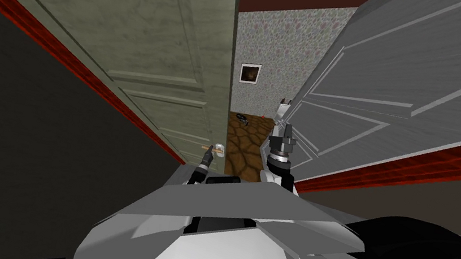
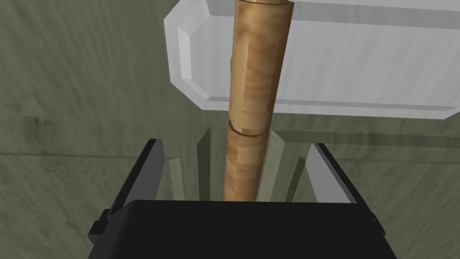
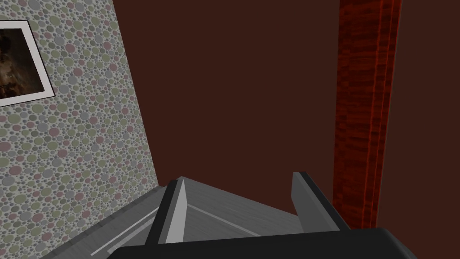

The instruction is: Push the door open

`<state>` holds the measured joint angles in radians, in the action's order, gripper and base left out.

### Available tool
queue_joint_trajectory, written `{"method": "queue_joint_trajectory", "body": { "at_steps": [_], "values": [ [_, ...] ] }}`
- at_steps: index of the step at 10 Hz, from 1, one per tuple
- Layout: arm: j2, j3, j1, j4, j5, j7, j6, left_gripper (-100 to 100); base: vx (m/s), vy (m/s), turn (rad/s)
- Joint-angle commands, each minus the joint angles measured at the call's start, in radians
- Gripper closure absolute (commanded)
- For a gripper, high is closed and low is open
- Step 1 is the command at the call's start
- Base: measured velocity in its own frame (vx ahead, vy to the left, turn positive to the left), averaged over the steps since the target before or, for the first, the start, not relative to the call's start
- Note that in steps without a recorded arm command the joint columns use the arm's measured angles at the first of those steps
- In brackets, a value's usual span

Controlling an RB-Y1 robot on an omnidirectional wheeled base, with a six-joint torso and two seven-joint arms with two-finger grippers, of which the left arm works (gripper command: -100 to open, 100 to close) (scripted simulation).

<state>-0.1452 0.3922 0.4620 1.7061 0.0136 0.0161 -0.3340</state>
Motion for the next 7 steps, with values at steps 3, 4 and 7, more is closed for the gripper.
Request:
{"method": "queue_joint_trajectory", "body": {
  "at_steps": [3, 4, 7],
  "values": [
    [0.0, 0.0, 0.0, 0.0, 0.0, 0.0, 0.0, 100, 0.016, -0.004, -0.002],
    [0.0, 0.0, 0.0, 0.0, 0.0, 0.0, 0.0, 100, -0.013, 0.006, -0.016],
    [0.0, 0.0, 0.0, 0.0, 0.0, 0.0, 0.0, 100, 0.0, 0.0, 0.0]
  ]
}}
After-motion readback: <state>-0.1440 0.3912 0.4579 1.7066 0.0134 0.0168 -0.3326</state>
